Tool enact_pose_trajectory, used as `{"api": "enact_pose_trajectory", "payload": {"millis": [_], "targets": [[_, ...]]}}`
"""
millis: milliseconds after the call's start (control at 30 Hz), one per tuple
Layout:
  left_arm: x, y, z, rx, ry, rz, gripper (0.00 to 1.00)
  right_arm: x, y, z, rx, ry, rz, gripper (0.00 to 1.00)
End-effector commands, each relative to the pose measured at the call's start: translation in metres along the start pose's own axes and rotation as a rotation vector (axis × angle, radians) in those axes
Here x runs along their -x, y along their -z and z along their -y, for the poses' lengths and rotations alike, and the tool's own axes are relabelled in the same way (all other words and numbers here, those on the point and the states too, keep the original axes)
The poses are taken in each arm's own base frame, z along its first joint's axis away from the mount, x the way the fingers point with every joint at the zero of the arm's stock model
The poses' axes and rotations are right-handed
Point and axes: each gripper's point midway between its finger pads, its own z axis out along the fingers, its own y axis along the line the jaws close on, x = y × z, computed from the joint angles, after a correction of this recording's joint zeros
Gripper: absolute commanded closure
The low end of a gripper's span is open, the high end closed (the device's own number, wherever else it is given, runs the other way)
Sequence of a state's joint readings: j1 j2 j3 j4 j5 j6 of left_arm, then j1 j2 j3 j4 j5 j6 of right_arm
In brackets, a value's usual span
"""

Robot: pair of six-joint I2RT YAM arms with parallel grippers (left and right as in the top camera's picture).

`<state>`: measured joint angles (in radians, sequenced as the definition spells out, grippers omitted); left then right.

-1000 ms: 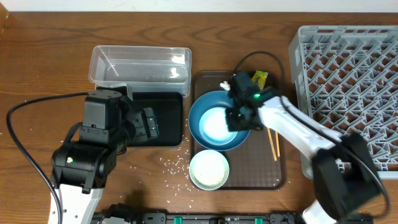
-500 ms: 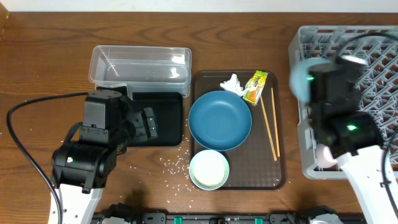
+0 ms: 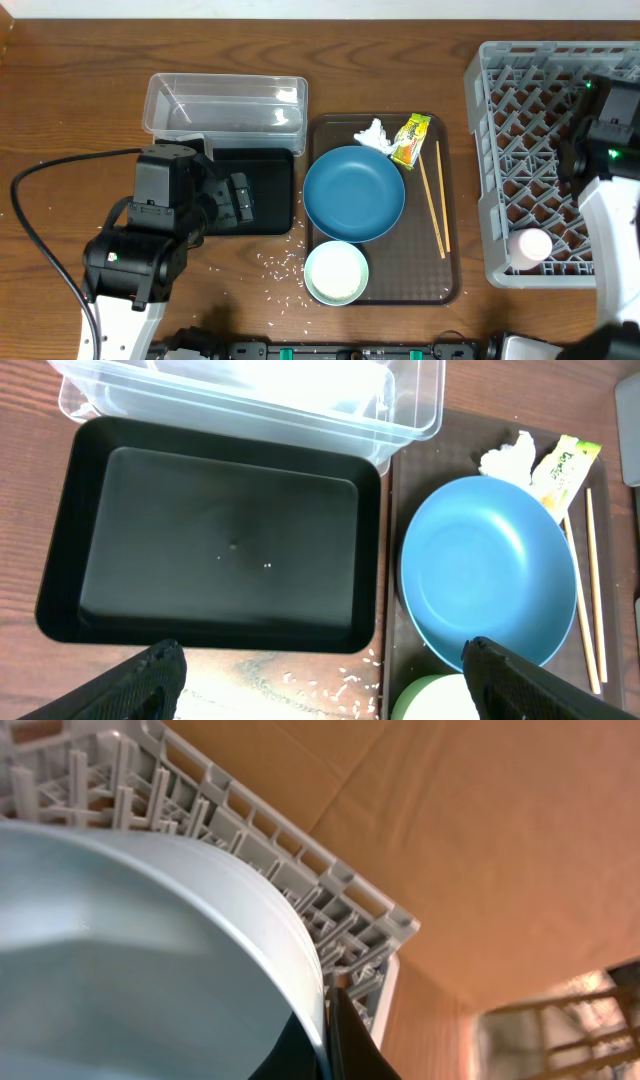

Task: Sort waste into correct bins and load items into the dishwasher rack
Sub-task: 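Place the light-blue bowl into the dish rack with the right gripper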

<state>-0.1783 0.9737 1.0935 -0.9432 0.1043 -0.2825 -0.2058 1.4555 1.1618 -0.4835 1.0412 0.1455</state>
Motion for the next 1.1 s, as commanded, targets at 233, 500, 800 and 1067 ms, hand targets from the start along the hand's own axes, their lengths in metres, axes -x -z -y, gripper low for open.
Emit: {"api": "enact_pose_trajectory", "payload": {"millis": [233,500,800,1067], "targets": [[0.003,0.002,-0.002,0.012,-0.014,0.009,0.09,-0.024,-0.032,-0.029,-0.089,0.325,-0.057,0.99],[0.003,0.002,-0.002,0.012,-0.014,0.009,0.09,-0.026,-0.038,-0.036,-0.204,0.403,-0.046,0.99],[0.003,0.002,-0.002,0.012,-0.014,0.009,0.09,-0.040,-0.015,-0.088,-0.102,0.519,-0.004,0.95],[0.003,0.002,-0.002,0.012,-0.014,0.009,0.09,-0.052,0.007,-0.120,-0.079,0.620,0.042,0.94]]}}
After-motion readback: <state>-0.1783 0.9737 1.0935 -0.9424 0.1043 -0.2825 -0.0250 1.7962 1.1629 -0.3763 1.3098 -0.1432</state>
